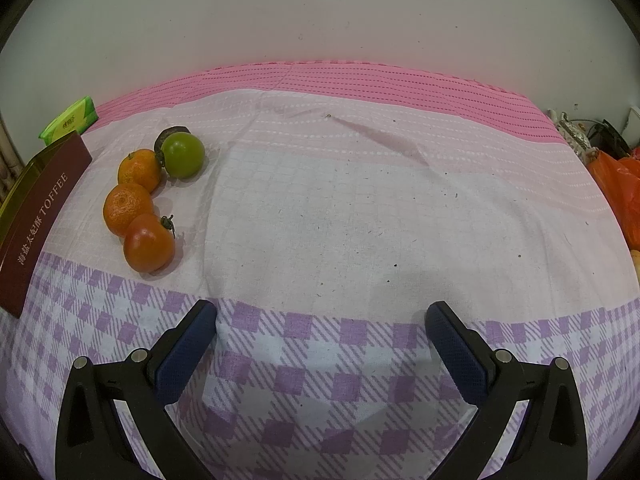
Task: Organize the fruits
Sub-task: 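Lift the orange with the left gripper and lower it into the tin, then open the left gripper to release the orange and withdraw, then move the right gripper to the red tomato and close around it, then carry the red tomato with the right gripper over the tin, then open the right gripper to drop the tomato into the tin, then withdraw the right gripper while moving the left gripper toward the remaining oranges, then close the left gripper around the nearest orange, then carry the orange with the left gripper over the tin and lower it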
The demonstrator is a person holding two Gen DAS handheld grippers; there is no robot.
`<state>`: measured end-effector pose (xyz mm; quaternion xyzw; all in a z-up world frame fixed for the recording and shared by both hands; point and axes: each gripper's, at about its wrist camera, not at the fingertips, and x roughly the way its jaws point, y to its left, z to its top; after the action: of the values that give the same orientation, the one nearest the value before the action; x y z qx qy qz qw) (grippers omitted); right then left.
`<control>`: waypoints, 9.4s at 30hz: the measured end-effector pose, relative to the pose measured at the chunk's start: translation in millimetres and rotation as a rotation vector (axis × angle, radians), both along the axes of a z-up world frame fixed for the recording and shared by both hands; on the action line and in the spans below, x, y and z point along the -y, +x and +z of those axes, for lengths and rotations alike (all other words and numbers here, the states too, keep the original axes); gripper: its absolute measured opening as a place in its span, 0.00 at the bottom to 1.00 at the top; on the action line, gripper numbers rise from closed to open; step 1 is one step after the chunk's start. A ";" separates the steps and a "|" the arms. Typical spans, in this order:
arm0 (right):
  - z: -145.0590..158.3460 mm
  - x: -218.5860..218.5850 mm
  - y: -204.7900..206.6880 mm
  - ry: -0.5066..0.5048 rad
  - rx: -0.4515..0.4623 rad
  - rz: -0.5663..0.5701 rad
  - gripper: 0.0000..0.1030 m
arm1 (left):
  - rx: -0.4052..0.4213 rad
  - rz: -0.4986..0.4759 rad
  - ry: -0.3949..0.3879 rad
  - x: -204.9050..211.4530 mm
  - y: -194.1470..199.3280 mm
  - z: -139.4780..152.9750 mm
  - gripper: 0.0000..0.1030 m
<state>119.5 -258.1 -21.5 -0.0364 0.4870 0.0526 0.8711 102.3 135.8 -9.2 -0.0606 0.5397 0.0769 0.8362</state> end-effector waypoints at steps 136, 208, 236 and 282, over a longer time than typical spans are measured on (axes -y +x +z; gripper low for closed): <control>63.9 -293.7 -33.1 0.139 -0.057 0.607 0.35 | 0.099 0.457 -0.104 -151.2 -91.5 27.8 0.87; 6.1 6.7 57.8 0.023 0.022 0.042 0.85 | 0.169 -0.102 0.007 31.9 -18.3 41.1 0.87; -6.2 34.5 71.1 0.010 0.004 0.151 1.00 | 0.027 -0.299 -0.116 186.6 87.1 -47.2 0.69; -6.0 35.3 71.7 0.012 0.003 0.151 1.00 | 0.096 -0.217 -0.074 130.3 40.7 0.4 0.33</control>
<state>191.2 -293.4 -27.5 -0.0679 0.4811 0.1208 0.8656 143.0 5.4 -8.8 -0.0362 0.5048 -0.0371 0.8617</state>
